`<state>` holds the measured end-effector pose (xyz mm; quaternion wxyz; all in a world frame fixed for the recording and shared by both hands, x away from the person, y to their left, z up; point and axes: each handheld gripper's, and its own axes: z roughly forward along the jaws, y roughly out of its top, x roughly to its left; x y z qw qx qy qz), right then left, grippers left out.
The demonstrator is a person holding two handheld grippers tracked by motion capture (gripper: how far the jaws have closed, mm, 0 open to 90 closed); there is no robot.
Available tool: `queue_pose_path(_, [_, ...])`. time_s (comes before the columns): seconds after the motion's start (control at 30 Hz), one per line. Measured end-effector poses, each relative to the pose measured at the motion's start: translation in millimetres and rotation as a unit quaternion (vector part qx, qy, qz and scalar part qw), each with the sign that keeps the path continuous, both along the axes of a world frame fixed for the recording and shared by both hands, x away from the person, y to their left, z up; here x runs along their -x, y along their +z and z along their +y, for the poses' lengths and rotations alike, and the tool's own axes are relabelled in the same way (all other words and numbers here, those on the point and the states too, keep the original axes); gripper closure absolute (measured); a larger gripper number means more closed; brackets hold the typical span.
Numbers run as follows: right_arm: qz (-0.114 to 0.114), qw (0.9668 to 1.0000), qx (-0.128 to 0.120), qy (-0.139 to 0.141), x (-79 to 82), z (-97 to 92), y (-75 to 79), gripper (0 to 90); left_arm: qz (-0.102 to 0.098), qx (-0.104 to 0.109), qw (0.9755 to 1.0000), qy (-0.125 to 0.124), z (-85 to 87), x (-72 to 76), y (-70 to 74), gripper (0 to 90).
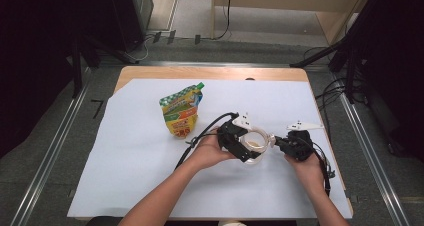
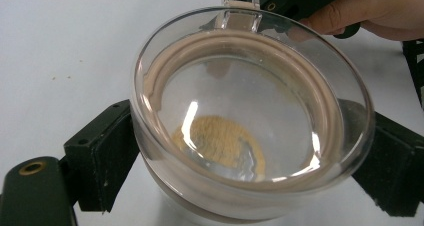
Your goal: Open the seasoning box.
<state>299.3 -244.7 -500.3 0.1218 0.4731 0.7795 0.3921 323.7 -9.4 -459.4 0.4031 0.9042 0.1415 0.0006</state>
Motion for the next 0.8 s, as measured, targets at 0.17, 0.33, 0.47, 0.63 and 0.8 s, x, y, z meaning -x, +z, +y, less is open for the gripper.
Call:
queue_pose_path(0.17, [0.002, 1.0, -0.001, 0.001, -0.2, -0.3, 0.1, 90.0, 0.0, 0.01, 0.9999, 0.0, 1.4, -0.6, 4.5, 9.4])
queue_pose_path(0.33, [0.002, 1.0, -0.001, 0.003, -0.3, -0.5, 0.0, 90.0, -0.007, 0.013, 0.9999, 0.001, 1.1, 0.3, 9.1, 9.4])
queue_pose_path(0.47, [0.002, 1.0, -0.002, 0.004, -0.1, -0.5, 0.3, 90.0, -0.016, 0.02, 0.9997, 0.0, 0.9, 1.3, 15.7, 9.5])
queue_pose_path(0.63, [0.002, 1.0, -0.003, 0.006, -0.1, -1.0, 0.5, 90.0, -0.014, 0.008, 0.9999, 0.0, -0.9, 1.3, 19.6, 9.5])
queue_pose_path(0.8, [-0.001, 1.0, -0.007, 0.007, 0.2, -1.5, 1.5, 90.0, -0.014, 0.01, 0.9998, -0.003, -3.3, 0.5, 25.0, 9.5])
